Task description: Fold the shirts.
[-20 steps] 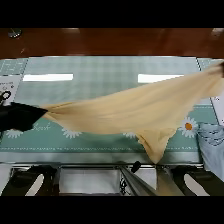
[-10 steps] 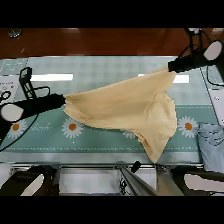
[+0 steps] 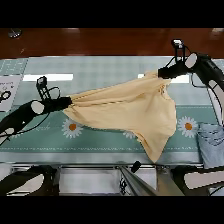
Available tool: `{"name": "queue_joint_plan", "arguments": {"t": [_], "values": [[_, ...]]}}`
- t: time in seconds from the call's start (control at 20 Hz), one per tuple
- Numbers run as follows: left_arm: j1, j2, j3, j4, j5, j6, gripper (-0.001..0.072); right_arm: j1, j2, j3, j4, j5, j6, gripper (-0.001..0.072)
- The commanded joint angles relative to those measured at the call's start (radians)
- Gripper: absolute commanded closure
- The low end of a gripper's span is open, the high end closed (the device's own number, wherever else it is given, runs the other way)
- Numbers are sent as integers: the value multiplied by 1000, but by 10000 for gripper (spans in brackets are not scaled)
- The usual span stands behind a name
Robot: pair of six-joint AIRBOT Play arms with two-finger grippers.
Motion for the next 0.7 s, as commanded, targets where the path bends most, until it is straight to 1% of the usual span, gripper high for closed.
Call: {"name": "queue_joint_plan", "arguments": {"t": [0.0,0.05,0.1,0.15,0.2,0.25,0.3,0.35,0.4,0.45,0.5,0.55,0.65], "values": [[56,7,83,23,-130,0,444,-1,40,0,-31,10,13,325],[94,23,134,45,-215,-1,296,-1,75,0,-80,14,13,325],[137,34,182,50,-307,-2,190,-1,109,0,-129,23,14,325],[182,43,226,46,-412,-2,143,-1,143,0,-190,35,14,324],[217,48,254,47,-502,-1,141,-4,165,0,-243,54,14,323],[248,51,261,48,-564,0,133,-16,175,0,-248,86,14,300],[276,50,255,48,-622,24,86,-39,174,0,-226,138,14,249],[297,48,232,48,-659,30,86,-68,167,0,-186,194,14,245],[314,48,194,46,-676,34,86,-105,156,0,-125,244,11,237],[320,48,149,21,-678,86,86,-138,146,-1,-64,278,-6,220],[323,44,101,-42,-670,153,86,-171,136,-1,-5,303,-29,220],[323,34,63,-95,-658,193,87,-194,129,-1,32,315,-40,220],[323,-1,18,-146,-620,222,92,-220,126,-1,43,322,-41,220]]}}
